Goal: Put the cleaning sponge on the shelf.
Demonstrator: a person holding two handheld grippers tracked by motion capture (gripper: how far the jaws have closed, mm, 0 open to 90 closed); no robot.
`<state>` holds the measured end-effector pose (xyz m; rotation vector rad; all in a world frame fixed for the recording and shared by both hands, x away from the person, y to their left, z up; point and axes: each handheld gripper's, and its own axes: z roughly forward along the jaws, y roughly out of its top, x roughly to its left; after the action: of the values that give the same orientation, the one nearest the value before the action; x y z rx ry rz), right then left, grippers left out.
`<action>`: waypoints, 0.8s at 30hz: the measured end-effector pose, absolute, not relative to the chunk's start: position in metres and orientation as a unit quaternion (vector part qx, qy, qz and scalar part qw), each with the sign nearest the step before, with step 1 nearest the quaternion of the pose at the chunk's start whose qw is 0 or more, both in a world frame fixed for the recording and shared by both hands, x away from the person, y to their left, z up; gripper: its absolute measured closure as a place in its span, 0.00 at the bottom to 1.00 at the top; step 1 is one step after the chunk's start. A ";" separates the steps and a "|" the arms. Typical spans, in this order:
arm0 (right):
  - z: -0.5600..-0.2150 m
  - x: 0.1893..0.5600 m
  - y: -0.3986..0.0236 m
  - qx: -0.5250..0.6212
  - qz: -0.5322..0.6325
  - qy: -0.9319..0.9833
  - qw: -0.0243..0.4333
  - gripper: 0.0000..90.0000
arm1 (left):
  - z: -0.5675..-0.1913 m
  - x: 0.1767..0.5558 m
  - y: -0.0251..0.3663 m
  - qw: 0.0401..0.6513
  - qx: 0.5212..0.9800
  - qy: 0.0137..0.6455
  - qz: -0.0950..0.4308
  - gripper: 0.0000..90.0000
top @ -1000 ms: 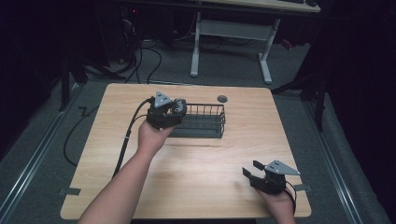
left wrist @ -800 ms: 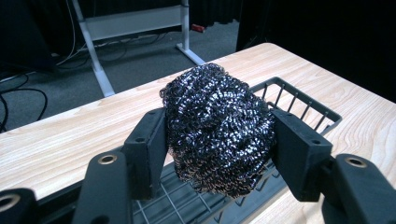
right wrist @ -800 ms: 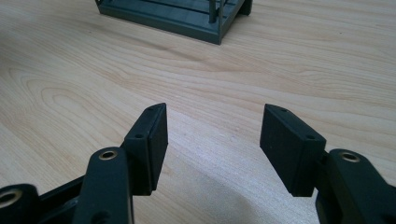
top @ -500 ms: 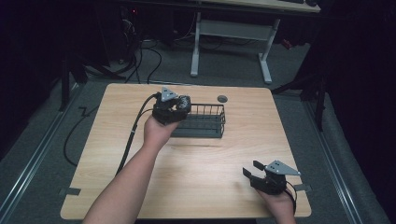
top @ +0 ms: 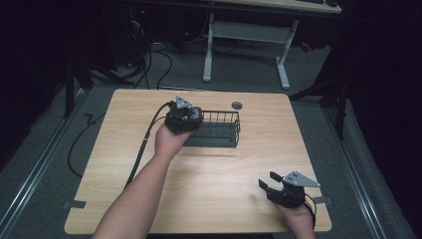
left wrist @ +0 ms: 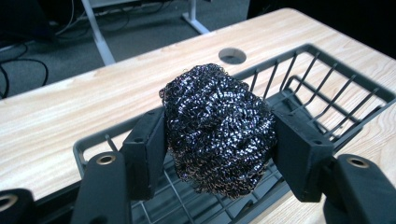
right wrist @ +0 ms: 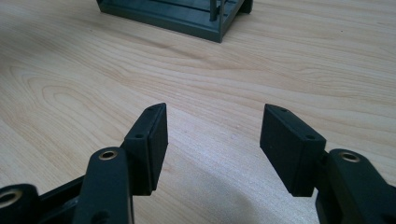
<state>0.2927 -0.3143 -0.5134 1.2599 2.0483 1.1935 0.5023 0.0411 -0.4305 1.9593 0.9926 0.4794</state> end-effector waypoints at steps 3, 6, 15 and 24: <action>-0.513 0.293 -0.315 0.456 0.433 0.743 0.227 0.47 | -0.434 0.504 0.041 0.429 0.786 0.403 0.189 0.43; -0.513 0.292 -0.315 0.457 0.433 0.744 0.226 0.47 | -0.438 0.506 0.040 0.422 0.787 0.406 0.193 0.41; -0.513 0.292 -0.315 0.456 0.434 0.743 0.227 0.47 | -0.435 0.505 0.040 0.429 0.780 0.410 0.199 0.30; -0.513 0.292 -0.315 0.455 0.434 0.744 0.228 0.47 | -0.427 0.501 0.045 0.434 0.778 0.408 0.202 0.28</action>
<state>0.2923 -0.3145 -0.5134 1.2520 2.0486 1.1947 0.5012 0.0449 -0.4269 1.9370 1.0167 0.5029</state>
